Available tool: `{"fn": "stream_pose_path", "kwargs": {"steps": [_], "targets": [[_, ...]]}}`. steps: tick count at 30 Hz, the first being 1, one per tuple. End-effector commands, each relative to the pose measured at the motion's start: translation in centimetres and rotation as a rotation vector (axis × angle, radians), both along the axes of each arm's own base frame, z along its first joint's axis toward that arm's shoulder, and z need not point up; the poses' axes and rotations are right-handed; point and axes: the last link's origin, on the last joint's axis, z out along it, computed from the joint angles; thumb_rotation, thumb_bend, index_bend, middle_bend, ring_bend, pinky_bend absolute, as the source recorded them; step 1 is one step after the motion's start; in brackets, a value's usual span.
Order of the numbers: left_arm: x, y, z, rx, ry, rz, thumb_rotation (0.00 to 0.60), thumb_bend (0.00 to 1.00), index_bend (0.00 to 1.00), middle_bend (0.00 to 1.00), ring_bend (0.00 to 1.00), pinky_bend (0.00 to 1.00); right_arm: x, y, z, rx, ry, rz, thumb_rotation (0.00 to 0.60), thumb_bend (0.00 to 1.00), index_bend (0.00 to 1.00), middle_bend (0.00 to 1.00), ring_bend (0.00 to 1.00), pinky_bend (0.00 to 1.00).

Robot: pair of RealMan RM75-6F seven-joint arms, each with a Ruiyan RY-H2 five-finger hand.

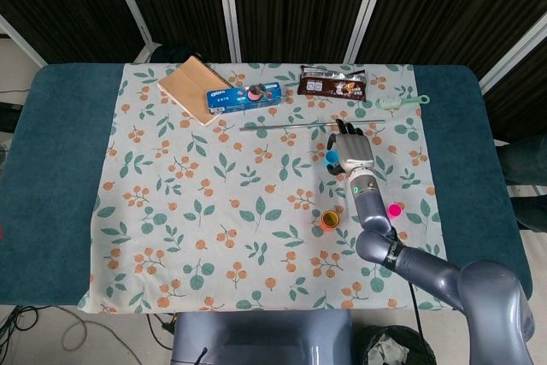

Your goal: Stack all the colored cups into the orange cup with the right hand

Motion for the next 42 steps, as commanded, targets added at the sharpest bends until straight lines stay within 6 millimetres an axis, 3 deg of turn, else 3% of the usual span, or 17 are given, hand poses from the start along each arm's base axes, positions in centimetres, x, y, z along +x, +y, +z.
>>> {"fn": "stream_pose_path", "kwargs": {"steps": [1, 20, 29, 35, 42], "targets": [[0.0, 0.0, 0.0, -0.001, 0.0, 0.0, 0.6, 0.39, 0.15, 0.03, 0.01, 0.12, -0.1, 0.0, 0.0, 0.001, -0.001, -0.004, 0.6, 0.36, 0.43, 0.0, 0.06, 0.14], [0.0, 0.0, 0.0, -0.003, -0.006, 0.006, 0.6, 0.39, 0.15, 0.03, 0.01, 0.13, -0.1, -0.1, -0.3, -0.002, -0.023, -0.013, 0.6, 0.36, 0.47, 0.0, 0.06, 0.15], [0.0, 0.0, 0.0, -0.005, -0.005, 0.005, 0.6, 0.39, 0.15, 0.03, 0.01, 0.13, 1.0, 0.2, 0.7, -0.003, -0.031, 0.029, 0.6, 0.36, 0.48, 0.0, 0.06, 0.15], [0.1, 0.0, -0.1, -0.008, -0.007, 0.003, 0.6, 0.39, 0.15, 0.03, 0.01, 0.13, 2.5, 1.2, 1.9, 0.009, -0.034, 0.081, 0.6, 0.36, 0.49, 0.0, 0.06, 0.15], [0.1, 0.0, -0.2, -0.016, -0.009, 0.003, 0.6, 0.39, 0.15, 0.03, 0.01, 0.13, 4.9, 4.8, 4.2, 0.069, -0.034, 0.177, 0.6, 0.36, 0.49, 0.0, 0.06, 0.15]]}}
